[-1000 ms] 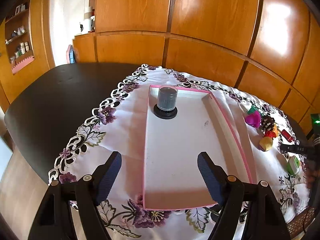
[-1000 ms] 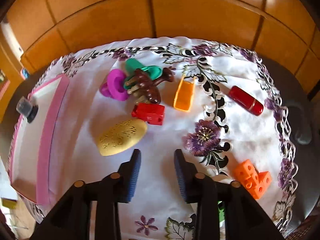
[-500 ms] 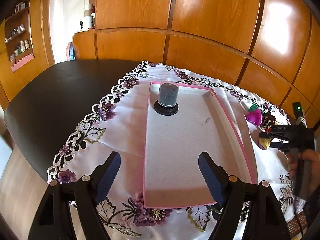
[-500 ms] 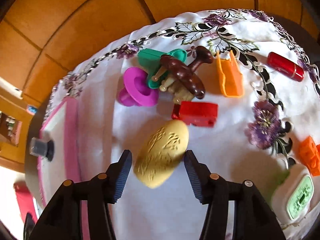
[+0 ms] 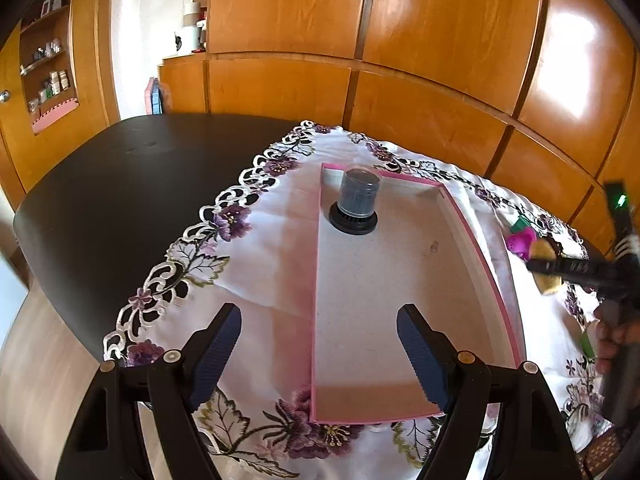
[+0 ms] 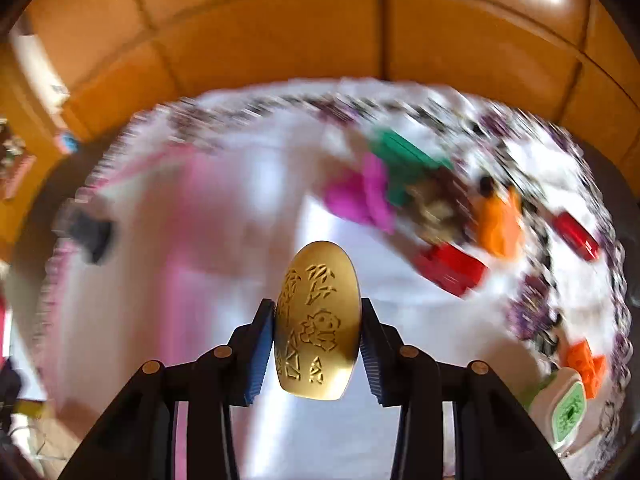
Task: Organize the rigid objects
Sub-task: 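Carry the yellow oval into the tray beside the cup and release it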
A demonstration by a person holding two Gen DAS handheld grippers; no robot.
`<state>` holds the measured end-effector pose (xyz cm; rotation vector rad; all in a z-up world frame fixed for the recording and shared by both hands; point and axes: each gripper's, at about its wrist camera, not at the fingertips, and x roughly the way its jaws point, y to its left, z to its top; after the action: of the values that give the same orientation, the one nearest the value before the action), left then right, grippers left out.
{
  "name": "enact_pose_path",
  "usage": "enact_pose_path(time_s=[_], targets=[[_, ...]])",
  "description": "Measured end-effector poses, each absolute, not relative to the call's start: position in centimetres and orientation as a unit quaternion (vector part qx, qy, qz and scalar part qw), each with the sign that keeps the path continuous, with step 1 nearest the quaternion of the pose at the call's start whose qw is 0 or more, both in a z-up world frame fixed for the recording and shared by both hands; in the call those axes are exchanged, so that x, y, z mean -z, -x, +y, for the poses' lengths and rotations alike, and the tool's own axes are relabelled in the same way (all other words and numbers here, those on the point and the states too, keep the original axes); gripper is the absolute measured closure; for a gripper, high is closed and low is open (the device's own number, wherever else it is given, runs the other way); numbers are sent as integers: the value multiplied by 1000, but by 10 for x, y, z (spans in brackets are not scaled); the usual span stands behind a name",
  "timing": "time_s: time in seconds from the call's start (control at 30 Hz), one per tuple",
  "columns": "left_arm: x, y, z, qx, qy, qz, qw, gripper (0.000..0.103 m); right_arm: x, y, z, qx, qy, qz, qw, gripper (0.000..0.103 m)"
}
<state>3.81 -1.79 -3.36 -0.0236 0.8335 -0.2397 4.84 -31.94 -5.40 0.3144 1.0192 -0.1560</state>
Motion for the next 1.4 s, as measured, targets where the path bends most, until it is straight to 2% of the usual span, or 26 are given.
enact_pose_path(time_s=[0.23,0.43,0.6,0.97,1.4], targets=[[31,-40,-6,103,10,400,911,22,35,-78,-235,-49,-117,474,871,63],[34,-43,5,91,17,403,911,22,67,-105,-170,-100,-94,518,845,63],[36,-45,10,83,21,406,910,22,89,-136,-146,-107,-119,544,824,63],[25,-41,12,69,9,381,922,19,69,-128,-147,-116,-129,514,840,60],[13,-29,-5,86,-13,362,928,19,33,-76,-191,-63,-97,453,884,58]])
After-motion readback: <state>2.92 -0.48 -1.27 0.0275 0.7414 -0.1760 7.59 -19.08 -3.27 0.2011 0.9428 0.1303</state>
